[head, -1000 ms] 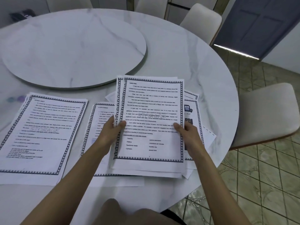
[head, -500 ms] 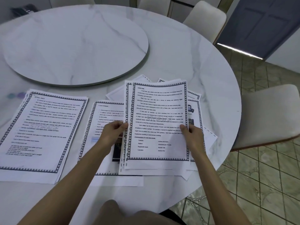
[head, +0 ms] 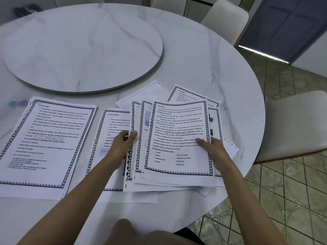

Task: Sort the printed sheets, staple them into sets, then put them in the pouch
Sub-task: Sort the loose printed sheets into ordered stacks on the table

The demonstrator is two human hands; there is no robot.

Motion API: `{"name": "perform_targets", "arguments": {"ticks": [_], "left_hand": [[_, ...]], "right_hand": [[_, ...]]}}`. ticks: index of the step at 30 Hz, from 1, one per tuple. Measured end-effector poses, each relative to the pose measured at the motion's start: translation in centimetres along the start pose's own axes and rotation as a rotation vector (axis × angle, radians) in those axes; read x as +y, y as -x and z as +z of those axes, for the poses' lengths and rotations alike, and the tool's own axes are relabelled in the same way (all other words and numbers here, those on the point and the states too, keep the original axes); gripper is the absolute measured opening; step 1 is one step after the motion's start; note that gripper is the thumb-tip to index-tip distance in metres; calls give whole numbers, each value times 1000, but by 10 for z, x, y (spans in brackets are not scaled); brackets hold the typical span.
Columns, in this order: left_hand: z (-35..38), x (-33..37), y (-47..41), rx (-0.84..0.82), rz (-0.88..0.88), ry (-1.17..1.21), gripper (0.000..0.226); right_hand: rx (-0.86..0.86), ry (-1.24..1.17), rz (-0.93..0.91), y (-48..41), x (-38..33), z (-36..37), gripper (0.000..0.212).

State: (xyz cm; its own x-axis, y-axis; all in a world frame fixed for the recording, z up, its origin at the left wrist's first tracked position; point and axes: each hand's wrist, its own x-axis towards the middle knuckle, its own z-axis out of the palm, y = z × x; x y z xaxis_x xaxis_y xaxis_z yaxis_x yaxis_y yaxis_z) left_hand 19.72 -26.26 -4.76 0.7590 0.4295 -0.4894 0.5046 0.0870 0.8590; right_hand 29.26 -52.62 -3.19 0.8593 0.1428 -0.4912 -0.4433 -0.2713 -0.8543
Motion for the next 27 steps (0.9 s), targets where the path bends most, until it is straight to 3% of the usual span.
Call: {"name": "perform_targets", "arguments": {"ticks": [3, 8, 16, 27], "left_hand": [[4, -4, -3, 19, 47, -34, 46], [3, -8, -3, 94, 126, -127, 24], [-1, -11, -5, 159, 171, -154, 24], [-15, -4, -9, 256, 151, -109, 31]], "right_hand": [[45, 52, -27, 1, 1, 1, 22], [252, 148, -117, -6, -6, -27, 34], [436, -174, -178, -3, -21, -75, 38], [532, -357, -165, -1, -16, -90, 43]]}}
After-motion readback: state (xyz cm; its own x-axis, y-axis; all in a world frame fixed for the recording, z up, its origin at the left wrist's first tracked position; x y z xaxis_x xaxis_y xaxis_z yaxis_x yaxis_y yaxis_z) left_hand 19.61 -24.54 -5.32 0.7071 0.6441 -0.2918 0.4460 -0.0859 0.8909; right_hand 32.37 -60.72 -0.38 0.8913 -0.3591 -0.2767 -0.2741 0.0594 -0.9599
